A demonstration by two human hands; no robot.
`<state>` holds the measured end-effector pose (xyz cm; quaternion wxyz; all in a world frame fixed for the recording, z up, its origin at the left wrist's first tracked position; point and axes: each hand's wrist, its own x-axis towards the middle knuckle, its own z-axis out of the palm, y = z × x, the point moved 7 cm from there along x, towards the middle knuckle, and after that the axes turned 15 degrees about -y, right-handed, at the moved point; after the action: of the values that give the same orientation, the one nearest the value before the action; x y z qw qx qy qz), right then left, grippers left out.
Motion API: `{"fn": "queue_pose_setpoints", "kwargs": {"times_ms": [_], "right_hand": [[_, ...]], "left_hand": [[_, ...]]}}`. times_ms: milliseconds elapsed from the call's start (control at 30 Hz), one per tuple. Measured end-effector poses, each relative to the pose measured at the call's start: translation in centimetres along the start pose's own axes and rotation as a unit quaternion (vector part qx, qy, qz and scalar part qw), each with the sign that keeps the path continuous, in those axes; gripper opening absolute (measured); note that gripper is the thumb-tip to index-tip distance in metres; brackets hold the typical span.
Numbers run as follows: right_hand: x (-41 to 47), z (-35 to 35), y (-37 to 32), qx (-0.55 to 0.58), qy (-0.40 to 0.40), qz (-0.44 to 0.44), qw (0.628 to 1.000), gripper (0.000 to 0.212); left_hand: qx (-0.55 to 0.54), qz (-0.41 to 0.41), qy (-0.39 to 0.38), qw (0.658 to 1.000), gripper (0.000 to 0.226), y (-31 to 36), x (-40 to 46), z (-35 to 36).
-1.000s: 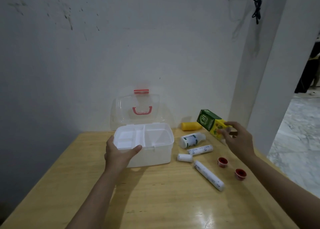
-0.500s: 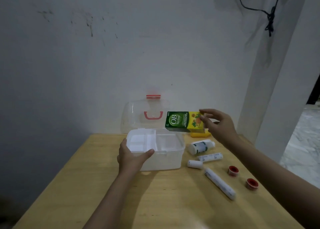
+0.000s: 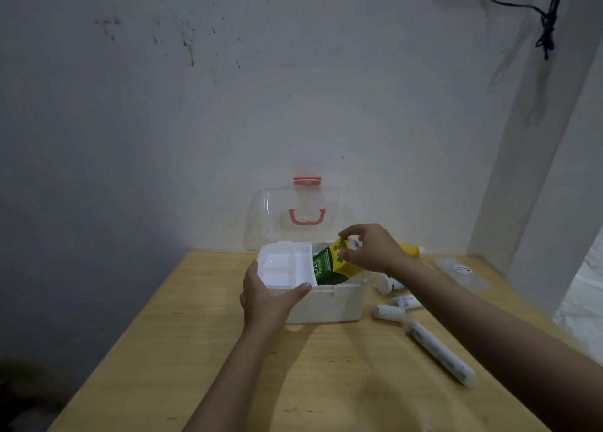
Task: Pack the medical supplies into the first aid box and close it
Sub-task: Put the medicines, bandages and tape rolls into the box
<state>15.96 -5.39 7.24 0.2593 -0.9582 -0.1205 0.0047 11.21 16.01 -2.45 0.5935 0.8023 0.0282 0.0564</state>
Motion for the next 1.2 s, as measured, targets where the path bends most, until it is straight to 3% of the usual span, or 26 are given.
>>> {"fn": "queue_pose_setpoints", "kwargs": {"times_ms": [200,433,800,1000,1200], "right_hand": [[1.0,1.5,-1.3,-0.051,0.01,0.0,0.999,0.036],[1.4,2.0,-0.3,-0.014,0.022,0.05,0.998,0.032],[3.0,6.0,0.1,0.026,-0.088,0.127,0.988,0.028],[4.3,7.7,0.7,-0.046,-0.164,0.154,0.973,0.03],[4.6,8.1,1.2,-0.016,-0.175,0.182,0.968,0.03]], "left_hand": [[0.005,0.001,0.004,1.0,0.11,0.1,0.0,0.1],[-0.006,0.003,0.002,1.0,0.11,-0.1,-0.2,0.0],[0.011,-0.008,0.008,1.0,0.111,-0.4,0.0,0.1],[0.005,0.004,0.009,1.0,0.11,-0.3,-0.1,0.1],[0.002,0.012,0.006,1.0,0.108,-0.1,-0.3,0.1]]}}
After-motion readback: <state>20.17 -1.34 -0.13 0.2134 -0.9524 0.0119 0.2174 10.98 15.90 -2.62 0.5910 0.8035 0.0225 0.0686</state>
